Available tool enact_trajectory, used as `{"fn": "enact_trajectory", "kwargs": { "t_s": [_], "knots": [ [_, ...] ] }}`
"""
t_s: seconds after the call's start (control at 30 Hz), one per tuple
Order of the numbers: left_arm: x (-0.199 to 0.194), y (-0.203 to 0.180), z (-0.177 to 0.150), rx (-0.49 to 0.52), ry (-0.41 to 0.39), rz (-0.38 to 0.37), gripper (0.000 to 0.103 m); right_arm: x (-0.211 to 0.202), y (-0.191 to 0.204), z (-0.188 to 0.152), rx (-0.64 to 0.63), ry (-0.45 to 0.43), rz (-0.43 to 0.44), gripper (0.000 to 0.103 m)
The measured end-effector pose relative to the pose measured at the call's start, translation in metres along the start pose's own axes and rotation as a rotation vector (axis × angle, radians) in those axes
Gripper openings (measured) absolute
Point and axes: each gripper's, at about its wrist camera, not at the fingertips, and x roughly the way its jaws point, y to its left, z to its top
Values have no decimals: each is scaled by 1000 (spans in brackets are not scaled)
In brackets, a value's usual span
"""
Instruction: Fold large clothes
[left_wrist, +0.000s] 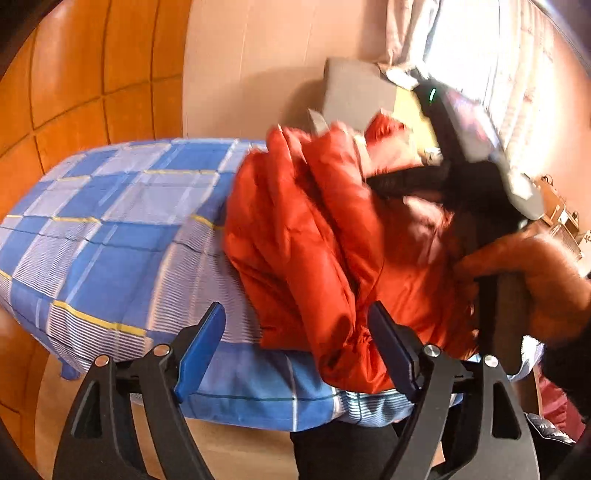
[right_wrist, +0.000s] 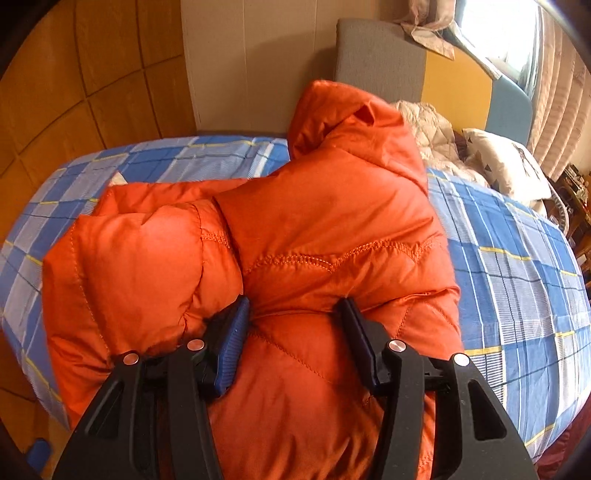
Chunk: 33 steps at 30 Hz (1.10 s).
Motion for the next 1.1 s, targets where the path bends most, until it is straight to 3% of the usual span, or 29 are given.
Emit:
{"fn": "enact_trajectory", "kwargs": {
  "t_s": [0.2, 0.27, 0.33, 0.6, 0.7, 0.9, 1.0, 1.1],
  "knots": [
    [26, 0, -5, -37, 57, 11, 80, -24, -10, -1, -15, -36, 62, 53],
    [28, -2, -5, -12, 51, 30, 80, -33, -12, -4, -8, -48, 82, 61],
    [32, 0, -6, -23, 65, 21, 80, -39, -12, -8, -9, -50, 88, 62],
    [47, 5, -15, -19, 100, 51, 78, -10, 5, -18, -74, 23, 58, 63],
    [45, 3, -14, -13, 92, 66, 77, -8, 0, -13, -48, 53, 86, 63],
    [27, -8, -10, 8, 54, 107, 78, -34, -16, -15, -12, 6, 156, 63],
    [14, -10, -7, -1, 16, 102, 78, -51, -26, -19, 1, -28, 199, 73],
    [3, -11, -5, 9, -15, 105, 81, -66, -34, -23, 11, -54, 234, 76]
  ]
}}
